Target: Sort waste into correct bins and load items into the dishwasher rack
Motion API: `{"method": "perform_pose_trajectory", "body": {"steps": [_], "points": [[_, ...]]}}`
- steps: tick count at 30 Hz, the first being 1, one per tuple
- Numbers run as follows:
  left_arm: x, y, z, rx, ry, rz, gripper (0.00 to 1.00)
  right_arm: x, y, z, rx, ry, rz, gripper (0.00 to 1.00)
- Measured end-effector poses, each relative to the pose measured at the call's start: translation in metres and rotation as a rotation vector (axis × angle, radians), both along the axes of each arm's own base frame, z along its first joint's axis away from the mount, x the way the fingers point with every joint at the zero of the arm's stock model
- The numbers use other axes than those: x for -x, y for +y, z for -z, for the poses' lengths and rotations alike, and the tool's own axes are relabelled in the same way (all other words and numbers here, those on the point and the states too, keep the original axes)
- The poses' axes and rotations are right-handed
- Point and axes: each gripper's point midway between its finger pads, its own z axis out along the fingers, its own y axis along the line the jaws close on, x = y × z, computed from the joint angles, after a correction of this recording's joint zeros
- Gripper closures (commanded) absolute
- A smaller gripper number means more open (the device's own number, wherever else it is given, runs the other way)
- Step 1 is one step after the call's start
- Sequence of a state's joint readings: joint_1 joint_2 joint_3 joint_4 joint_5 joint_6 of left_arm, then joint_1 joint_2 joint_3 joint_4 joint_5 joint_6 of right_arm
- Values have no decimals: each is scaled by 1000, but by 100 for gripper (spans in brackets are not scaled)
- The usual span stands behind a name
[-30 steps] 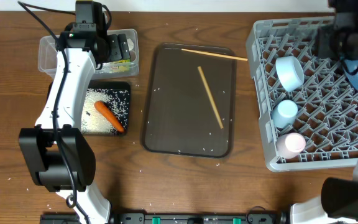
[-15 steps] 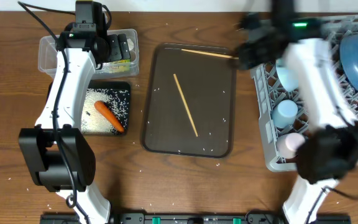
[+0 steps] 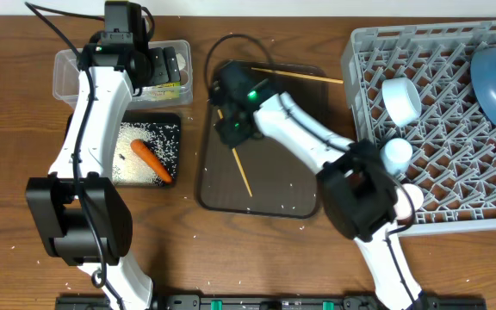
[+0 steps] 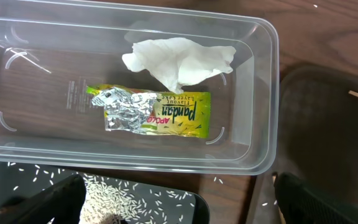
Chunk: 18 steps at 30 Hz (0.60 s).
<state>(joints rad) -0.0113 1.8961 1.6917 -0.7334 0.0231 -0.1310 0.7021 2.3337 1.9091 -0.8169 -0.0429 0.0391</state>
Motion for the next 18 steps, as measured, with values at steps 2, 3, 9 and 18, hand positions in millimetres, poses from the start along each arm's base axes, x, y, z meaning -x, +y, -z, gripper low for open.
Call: {"method": "perform_pose_trajectory", "body": {"steps": [2, 3, 9, 18], "points": [[0, 0, 0, 0, 0, 0, 2, 5, 4, 4, 45, -28, 1, 62], [0, 0, 0, 0, 0, 0, 2, 6, 6, 6, 63, -44, 2, 70], [0, 0, 0, 0, 0, 0, 2, 6, 7, 7, 125, -104, 23, 87], [0, 0, 0, 0, 0, 0, 2, 2, 0, 12, 156, -116, 52, 76]]}}
